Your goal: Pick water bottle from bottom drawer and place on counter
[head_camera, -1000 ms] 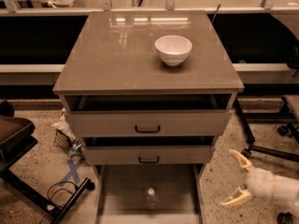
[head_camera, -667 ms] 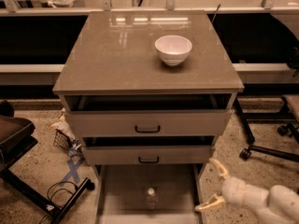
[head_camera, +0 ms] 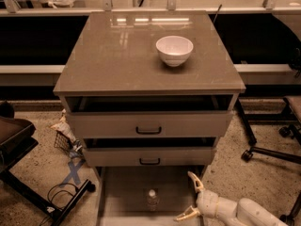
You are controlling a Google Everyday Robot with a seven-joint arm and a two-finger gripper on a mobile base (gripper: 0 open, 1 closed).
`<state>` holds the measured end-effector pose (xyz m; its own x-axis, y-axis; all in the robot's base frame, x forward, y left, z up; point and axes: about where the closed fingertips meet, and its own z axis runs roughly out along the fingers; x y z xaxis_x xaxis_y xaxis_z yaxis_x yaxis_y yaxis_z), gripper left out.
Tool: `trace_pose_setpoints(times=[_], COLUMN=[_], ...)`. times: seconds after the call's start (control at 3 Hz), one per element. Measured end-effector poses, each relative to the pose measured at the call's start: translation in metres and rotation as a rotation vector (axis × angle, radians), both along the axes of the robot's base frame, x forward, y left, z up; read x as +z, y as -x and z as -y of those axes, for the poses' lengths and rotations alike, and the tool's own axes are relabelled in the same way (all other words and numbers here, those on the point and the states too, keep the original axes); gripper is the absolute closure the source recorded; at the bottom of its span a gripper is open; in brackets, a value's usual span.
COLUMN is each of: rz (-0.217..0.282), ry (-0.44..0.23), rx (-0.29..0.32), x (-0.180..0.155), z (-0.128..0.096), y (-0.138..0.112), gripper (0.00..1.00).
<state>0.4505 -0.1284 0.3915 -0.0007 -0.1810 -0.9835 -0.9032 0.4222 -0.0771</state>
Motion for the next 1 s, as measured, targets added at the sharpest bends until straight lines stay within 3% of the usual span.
trace_pose_setpoints(times=[0.33, 1.0], rz=[0.0, -0.002], ry=[0.0, 0.034], rx=[0.0, 0.11], x=[0.0, -0.054], z=[0.0, -0.074], y=[0.0, -0.018], gripper=[0.0, 0.0])
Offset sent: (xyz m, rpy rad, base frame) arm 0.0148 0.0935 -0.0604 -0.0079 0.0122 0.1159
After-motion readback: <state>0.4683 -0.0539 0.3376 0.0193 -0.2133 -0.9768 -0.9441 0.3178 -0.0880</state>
